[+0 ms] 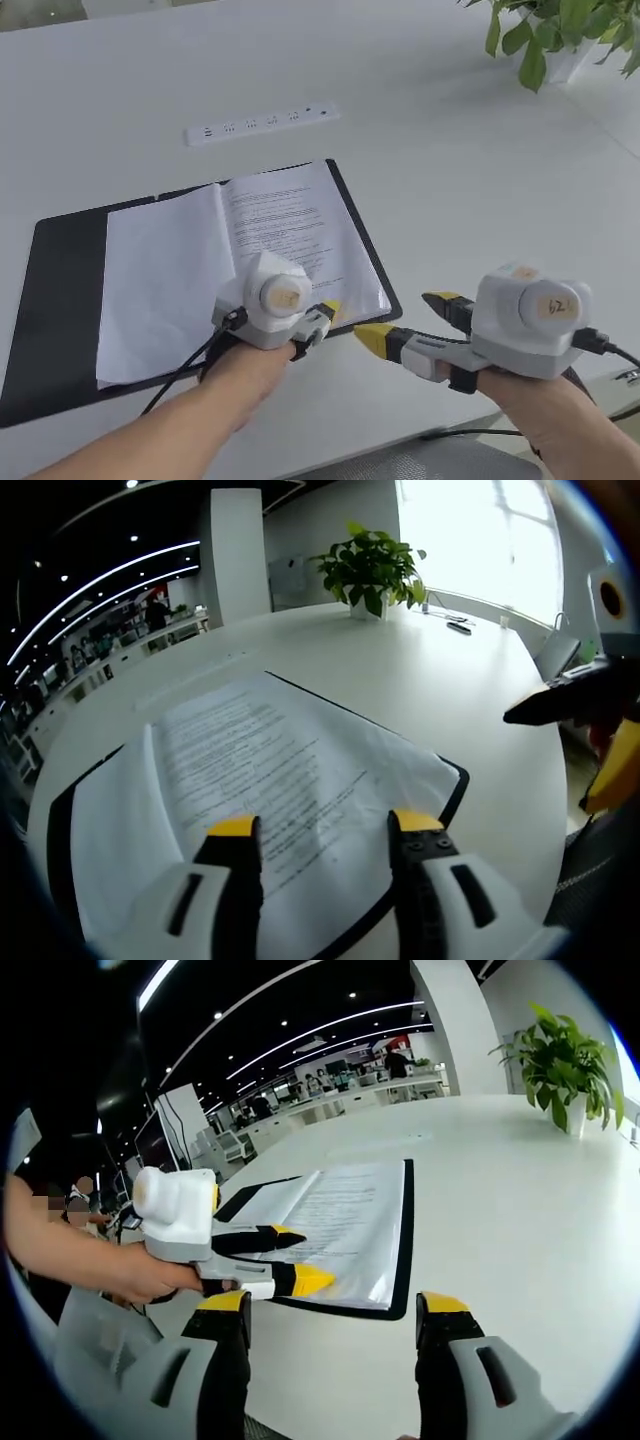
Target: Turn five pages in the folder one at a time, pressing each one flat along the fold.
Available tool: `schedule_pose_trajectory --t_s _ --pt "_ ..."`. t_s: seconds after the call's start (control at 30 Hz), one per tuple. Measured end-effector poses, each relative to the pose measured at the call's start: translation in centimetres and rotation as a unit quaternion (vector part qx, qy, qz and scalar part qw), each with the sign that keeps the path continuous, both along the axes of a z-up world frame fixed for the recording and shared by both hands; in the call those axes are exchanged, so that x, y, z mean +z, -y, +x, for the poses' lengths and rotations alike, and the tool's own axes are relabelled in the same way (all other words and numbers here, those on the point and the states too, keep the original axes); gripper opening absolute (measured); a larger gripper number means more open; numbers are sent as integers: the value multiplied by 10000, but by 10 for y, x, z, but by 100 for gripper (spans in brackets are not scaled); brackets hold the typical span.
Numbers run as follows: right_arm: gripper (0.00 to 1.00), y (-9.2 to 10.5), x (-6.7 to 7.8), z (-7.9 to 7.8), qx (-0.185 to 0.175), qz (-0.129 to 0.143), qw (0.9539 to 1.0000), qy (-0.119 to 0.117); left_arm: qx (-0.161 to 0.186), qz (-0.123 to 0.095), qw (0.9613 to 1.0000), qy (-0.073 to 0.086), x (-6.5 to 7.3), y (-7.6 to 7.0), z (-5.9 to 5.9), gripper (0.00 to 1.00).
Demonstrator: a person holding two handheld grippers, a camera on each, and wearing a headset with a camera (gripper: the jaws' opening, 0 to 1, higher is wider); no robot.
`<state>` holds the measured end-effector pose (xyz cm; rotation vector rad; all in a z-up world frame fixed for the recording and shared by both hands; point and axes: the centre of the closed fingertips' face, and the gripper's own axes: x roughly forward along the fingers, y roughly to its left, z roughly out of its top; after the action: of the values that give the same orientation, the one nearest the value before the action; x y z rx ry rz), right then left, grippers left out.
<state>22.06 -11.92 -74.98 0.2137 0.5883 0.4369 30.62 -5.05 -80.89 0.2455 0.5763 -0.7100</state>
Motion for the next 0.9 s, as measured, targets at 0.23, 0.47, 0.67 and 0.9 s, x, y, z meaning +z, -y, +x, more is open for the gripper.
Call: schedule_pose_trajectory --t_s 0.23,0.47,0.67,0.9 --pt "64 -3 -4 5 22 44 10000 -33 -8 -115 9999 96 -1 3 -2 44" --pt "62 -9 -7 8 80 63 9999 -56 18 -223 9996 149 -1 2 -3 41" --pt "61 -12 -9 10 102 82 9999 -90 47 -295 9993 213 1 3 -6 38" --pt "61 -12 -10 12 83 92 9998 -131 146 -346 9989 269 1 0 -3 31"
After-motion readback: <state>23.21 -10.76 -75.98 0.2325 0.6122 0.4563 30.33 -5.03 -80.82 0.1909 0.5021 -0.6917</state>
